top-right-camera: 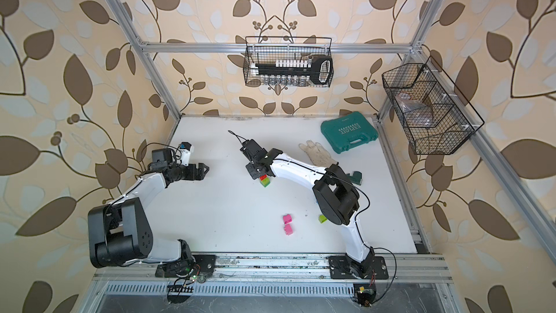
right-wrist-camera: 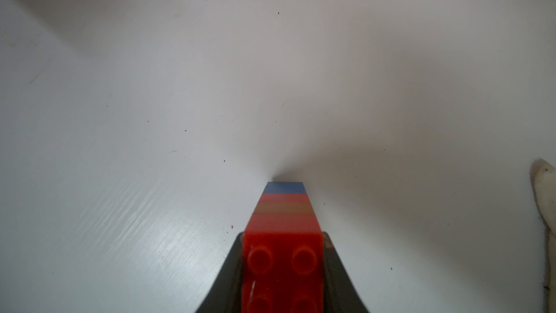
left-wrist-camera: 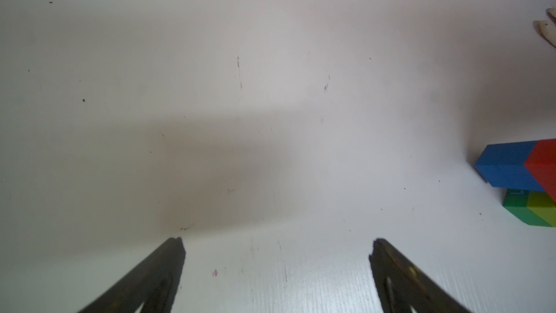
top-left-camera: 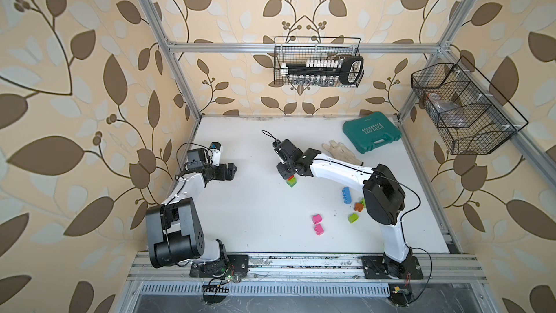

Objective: Assemble the letter h with lego
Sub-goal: Assemble the lego brick with the lego brick.

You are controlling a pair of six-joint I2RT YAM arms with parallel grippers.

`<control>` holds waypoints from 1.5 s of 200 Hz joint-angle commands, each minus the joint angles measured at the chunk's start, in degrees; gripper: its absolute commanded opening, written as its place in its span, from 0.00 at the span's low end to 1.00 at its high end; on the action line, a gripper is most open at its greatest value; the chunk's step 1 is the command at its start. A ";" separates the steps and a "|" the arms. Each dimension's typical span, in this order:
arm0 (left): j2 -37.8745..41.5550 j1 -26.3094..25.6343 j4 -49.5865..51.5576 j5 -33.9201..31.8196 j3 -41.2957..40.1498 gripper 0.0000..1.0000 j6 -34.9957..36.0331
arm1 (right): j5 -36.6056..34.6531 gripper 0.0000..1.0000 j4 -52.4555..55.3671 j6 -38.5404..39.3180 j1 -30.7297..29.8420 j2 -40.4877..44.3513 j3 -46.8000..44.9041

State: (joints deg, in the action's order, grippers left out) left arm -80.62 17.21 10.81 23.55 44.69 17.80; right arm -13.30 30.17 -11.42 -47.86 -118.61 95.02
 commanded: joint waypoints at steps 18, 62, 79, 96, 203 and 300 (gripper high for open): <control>1.29 -0.16 -0.44 0.69 0.34 0.99 0.20 | 0.87 0.34 1.01 -0.13 0.15 -0.97 -0.70; 1.25 -0.16 -0.36 0.71 0.40 0.99 0.13 | 2.93 0.36 1.57 1.18 0.11 -0.84 -1.26; 1.23 -0.16 -0.26 0.61 0.42 0.99 0.04 | 2.80 0.37 1.39 1.53 0.19 -0.59 -1.81; 1.44 -0.16 -0.40 0.79 0.29 0.99 0.21 | 3.14 0.40 1.64 2.14 0.24 -0.10 -1.83; 0.80 -0.16 0.31 0.80 0.97 0.99 0.21 | 8.46 0.52 3.42 4.65 2.32 5.78 -6.50; 0.92 -0.16 0.45 0.79 0.80 0.99 0.23 | 12.01 0.48 4.51 6.52 2.54 2.54 -6.47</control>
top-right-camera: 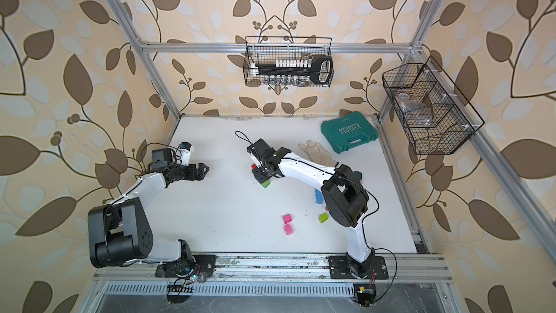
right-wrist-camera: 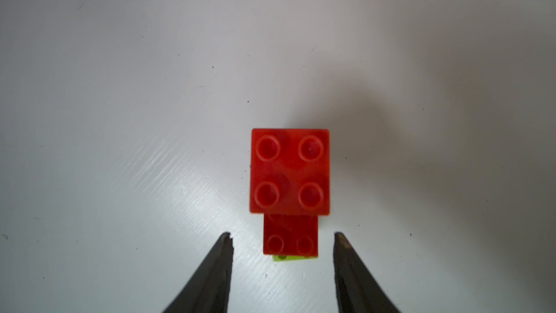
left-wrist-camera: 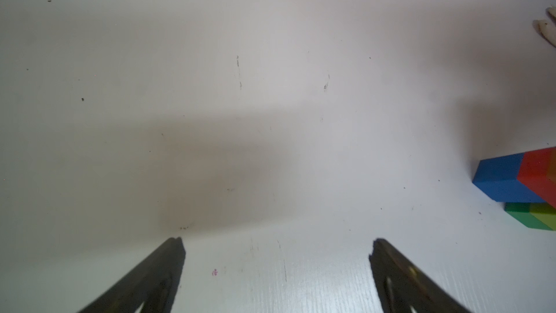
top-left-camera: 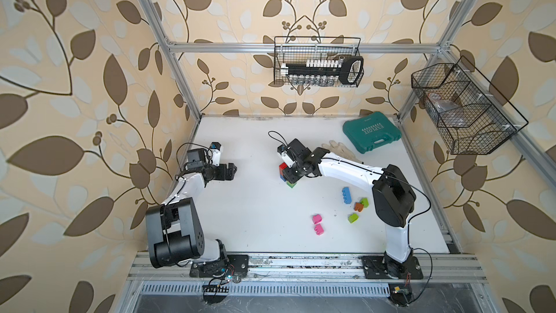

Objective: Assemble the letter h with lego
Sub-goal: Assemble the lego brick with the lego brick, then pick up the lego brick from the center of the board.

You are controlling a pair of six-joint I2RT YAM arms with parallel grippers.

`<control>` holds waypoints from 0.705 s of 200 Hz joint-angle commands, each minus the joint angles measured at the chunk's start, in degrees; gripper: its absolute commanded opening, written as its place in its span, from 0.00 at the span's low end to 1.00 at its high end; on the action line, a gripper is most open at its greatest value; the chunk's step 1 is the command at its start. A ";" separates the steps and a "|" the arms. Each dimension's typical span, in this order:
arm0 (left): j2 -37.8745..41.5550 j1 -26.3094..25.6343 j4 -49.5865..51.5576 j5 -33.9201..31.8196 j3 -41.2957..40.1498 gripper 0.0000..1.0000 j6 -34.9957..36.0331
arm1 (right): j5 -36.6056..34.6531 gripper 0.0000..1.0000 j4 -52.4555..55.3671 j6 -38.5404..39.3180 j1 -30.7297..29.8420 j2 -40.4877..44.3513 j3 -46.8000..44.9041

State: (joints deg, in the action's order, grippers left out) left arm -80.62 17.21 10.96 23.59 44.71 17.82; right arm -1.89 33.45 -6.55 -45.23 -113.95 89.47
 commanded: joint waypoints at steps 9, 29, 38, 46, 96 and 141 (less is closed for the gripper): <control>1.02 -0.16 0.25 0.84 0.65 0.99 0.28 | 0.53 0.48 1.60 2.18 -0.06 -2.70 -0.52; 0.73 -0.16 0.42 0.76 0.98 0.99 0.28 | 0.43 0.48 1.75 2.98 -0.10 -3.63 -0.28; 0.81 -0.16 0.42 0.75 0.91 0.99 0.24 | 0.49 0.46 1.75 3.24 -0.05 -4.05 -0.09; 1.00 -0.16 0.38 0.78 0.70 0.99 0.27 | 0.54 0.44 1.79 3.43 -0.06 -4.42 0.20; 0.90 -0.16 0.46 0.88 0.82 0.99 0.35 | 0.84 0.31 2.04 4.14 0.06 -4.59 0.32; 0.83 -0.16 0.47 0.95 0.91 0.99 0.37 | 0.74 0.42 2.28 4.24 0.22 -4.02 -0.25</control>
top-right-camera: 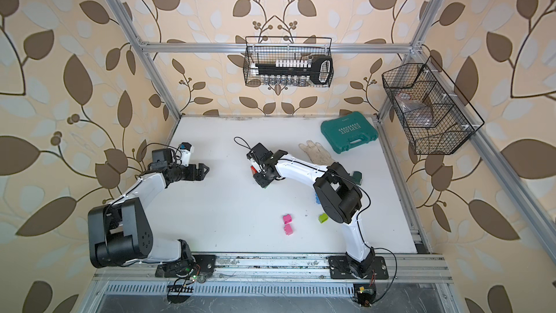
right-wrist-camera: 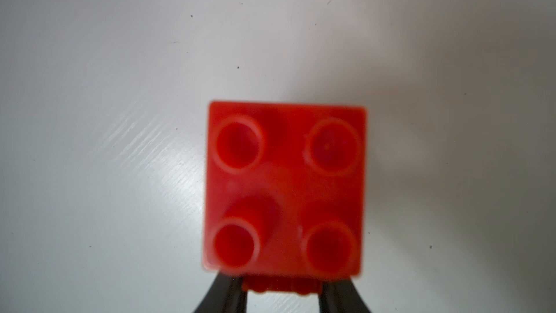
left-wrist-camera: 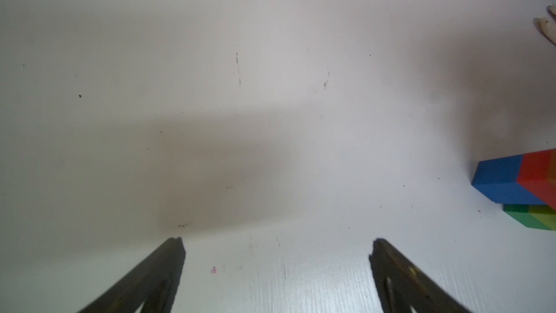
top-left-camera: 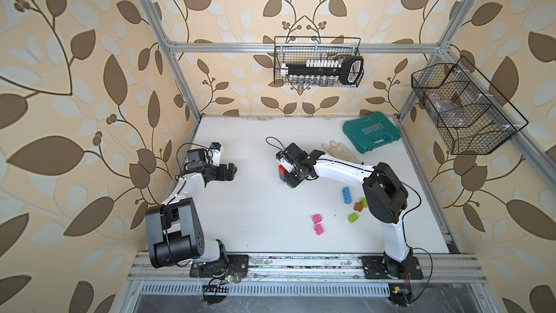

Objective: Assemble the letter h with lego
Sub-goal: Pick up the lego brick from the center of the board.

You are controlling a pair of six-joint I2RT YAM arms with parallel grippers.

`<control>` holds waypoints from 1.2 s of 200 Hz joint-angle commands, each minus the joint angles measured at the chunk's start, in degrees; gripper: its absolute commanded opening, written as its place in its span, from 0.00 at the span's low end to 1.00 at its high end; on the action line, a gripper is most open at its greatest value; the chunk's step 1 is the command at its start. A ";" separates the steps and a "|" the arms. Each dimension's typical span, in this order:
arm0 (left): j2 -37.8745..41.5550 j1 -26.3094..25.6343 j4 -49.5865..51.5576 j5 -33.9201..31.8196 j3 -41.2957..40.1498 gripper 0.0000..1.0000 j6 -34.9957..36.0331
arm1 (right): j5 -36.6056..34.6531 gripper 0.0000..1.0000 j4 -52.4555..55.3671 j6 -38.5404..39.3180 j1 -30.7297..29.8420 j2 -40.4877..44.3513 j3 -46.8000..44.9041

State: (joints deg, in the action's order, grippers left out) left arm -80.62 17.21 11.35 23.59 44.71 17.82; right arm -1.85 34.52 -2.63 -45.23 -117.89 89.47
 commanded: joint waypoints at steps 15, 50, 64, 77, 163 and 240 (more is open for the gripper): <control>0.55 -0.16 0.27 0.88 1.15 0.99 0.37 | 0.57 0.51 0.05 -0.26 0.19 1.30 -1.22; 0.67 -0.16 0.24 1.04 0.96 0.99 0.47 | 1.85 0.54 -1.57 -1.23 0.19 3.54 -1.67; 0.34 -0.16 0.42 0.93 1.26 0.99 0.38 | 1.65 0.53 -1.96 -1.40 0.26 3.33 -1.65; 0.70 -0.16 0.34 0.93 0.96 0.99 0.41 | 1.36 0.52 -2.16 -1.58 0.24 2.65 -1.18; 1.12 -0.16 0.27 1.10 0.69 0.99 0.55 | 0.57 0.26 -0.25 -2.34 0.37 0.29 0.38; 1.29 -0.16 0.25 1.10 0.54 0.99 0.59 | 2.58 0.14 -0.69 -0.72 1.08 0.54 -3.99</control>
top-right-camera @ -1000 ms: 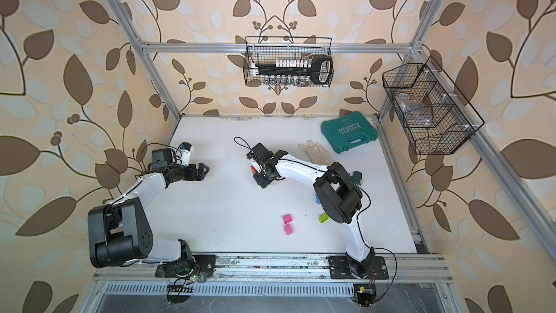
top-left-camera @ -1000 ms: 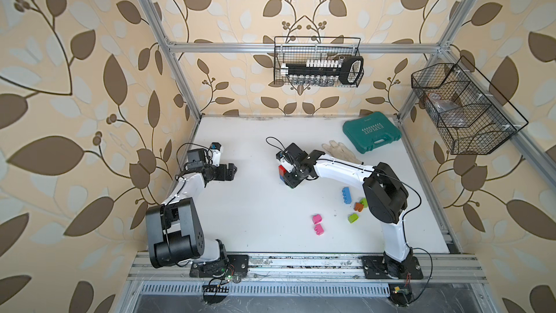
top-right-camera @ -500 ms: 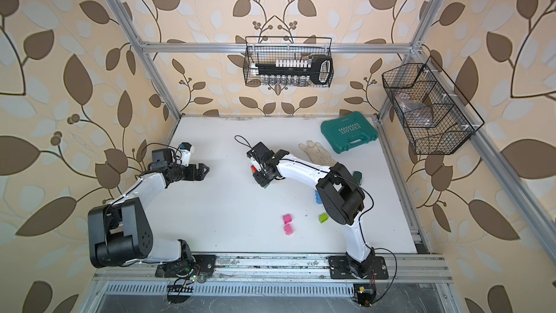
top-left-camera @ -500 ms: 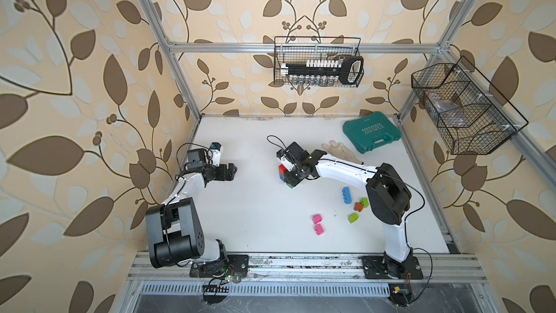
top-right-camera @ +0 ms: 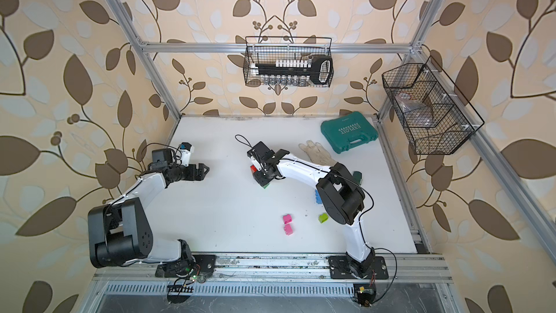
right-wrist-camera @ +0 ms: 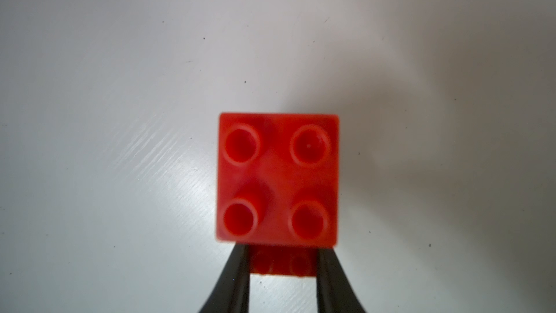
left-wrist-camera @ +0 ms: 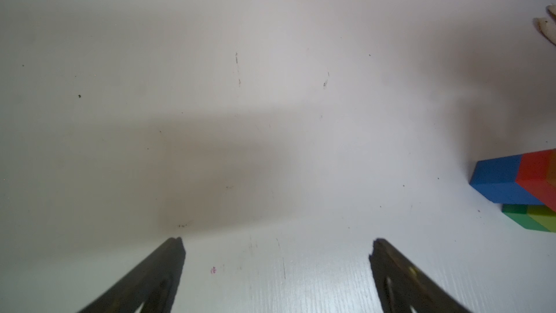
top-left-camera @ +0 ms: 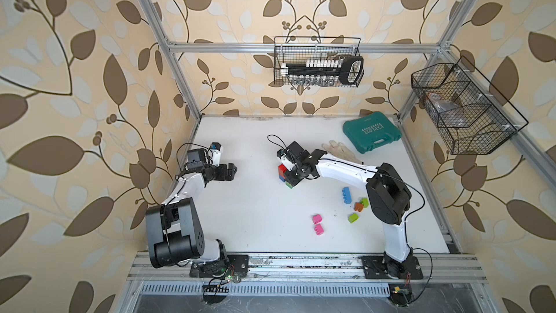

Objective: Assemble the letter h with lego
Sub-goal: Pick up the lego brick from the center of the board.

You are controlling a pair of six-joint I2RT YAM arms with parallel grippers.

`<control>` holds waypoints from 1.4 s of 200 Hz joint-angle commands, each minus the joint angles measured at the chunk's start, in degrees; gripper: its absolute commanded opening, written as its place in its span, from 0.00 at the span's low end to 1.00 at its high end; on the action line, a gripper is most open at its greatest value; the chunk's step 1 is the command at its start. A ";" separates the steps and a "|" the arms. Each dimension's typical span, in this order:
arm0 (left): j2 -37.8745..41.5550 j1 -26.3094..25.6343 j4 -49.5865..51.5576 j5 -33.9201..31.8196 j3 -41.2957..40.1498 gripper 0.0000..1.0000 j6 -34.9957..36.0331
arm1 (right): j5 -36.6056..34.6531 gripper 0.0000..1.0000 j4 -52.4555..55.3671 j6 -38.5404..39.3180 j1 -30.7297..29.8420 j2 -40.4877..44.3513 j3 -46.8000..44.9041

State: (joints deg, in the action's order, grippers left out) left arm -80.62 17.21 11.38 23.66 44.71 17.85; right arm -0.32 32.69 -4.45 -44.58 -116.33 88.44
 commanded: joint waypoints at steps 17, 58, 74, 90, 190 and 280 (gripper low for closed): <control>1.31 -0.16 0.27 1.04 0.60 0.99 0.58 | 1.55 0.14 0.15 2.00 0.47 -0.73 -5.12; 1.07 -0.16 0.52 1.00 0.80 0.99 0.61 | 3.10 0.12 0.88 3.78 0.72 -1.51 -7.15; 0.98 -0.16 0.49 0.95 0.82 0.99 0.65 | 3.72 0.11 2.50 4.11 0.94 -1.44 -6.44; 0.93 -0.16 0.49 0.95 0.81 0.99 0.57 | 3.97 0.11 4.73 4.74 0.95 -1.27 -5.21; 0.90 -0.14 0.64 1.03 0.91 0.99 0.61 | 2.87 0.07 13.25 8.35 1.68 -3.96 -3.59; 0.55 -0.14 0.92 0.95 1.19 0.99 0.61 | 0.64 0.05 12.80 9.06 2.21 -5.92 -8.23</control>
State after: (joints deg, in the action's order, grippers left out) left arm -80.62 17.23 11.97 23.73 44.71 17.85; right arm 3.20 33.89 3.73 -43.24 -115.81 86.24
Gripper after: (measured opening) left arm 0.989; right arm 0.263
